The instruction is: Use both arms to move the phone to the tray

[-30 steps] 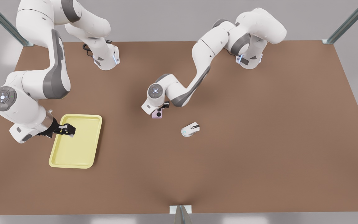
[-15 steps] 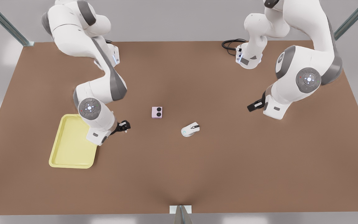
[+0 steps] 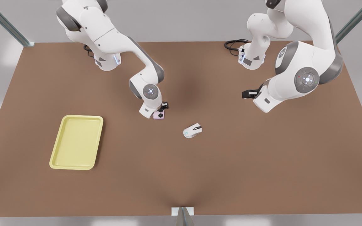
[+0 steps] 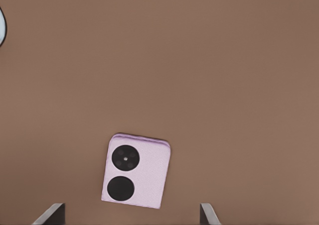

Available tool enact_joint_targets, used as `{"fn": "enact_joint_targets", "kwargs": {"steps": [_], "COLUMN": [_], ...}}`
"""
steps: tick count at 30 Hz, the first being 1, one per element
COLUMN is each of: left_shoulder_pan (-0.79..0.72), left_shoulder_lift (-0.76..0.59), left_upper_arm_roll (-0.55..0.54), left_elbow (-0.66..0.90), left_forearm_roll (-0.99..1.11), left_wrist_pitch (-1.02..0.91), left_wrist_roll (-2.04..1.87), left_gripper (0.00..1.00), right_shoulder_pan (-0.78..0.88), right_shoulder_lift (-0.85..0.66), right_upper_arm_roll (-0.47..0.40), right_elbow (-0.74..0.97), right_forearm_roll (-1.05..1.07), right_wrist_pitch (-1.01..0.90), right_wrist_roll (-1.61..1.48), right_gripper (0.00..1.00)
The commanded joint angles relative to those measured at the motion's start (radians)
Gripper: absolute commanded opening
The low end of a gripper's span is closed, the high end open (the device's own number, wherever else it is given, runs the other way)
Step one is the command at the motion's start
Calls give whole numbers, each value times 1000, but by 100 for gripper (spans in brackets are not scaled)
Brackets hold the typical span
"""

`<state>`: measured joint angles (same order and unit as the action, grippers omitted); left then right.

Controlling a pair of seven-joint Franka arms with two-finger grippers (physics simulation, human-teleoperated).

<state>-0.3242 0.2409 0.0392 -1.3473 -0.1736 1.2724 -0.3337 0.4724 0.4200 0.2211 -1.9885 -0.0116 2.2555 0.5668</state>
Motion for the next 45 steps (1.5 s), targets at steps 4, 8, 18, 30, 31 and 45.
{"fn": "enact_joint_targets", "kwargs": {"steps": [4, 8, 18, 30, 31, 45], "left_shoulder_pan": [1, 1, 13, 13, 13, 14], "left_shoulder_lift": [0, 0, 6, 32, 34, 43], "left_upper_arm_roll": [1, -1, 122, 136, 136, 149], "left_elbow": [0, 0, 42, 40, 40, 40], "left_forearm_roll": [-1, -1, 0, 2, 2, 2], "left_wrist_pitch": [8, 16, 64, 76, 76, 91], "left_wrist_roll": [239, 239, 234, 225, 225, 225], "left_gripper": [100, 100, 100, 100, 100, 100], "right_shoulder_pan": [-31, -1, 14, 15, 15, 0], "right_shoulder_lift": [69, 92, 120, 140, 137, 74], "right_upper_arm_roll": [4, 4, -5, -5, -2, -6], "right_elbow": [-23, -23, -50, -58, -58, -3], "right_forearm_roll": [84, 53, 28, 33, 33, 32], "right_wrist_pitch": [253, 250, 254, 239, 237, 130], "right_wrist_roll": [55, -53, -123, -84, -70, -85], "right_gripper": [100, 100, 100, 95, 94, 77]}}
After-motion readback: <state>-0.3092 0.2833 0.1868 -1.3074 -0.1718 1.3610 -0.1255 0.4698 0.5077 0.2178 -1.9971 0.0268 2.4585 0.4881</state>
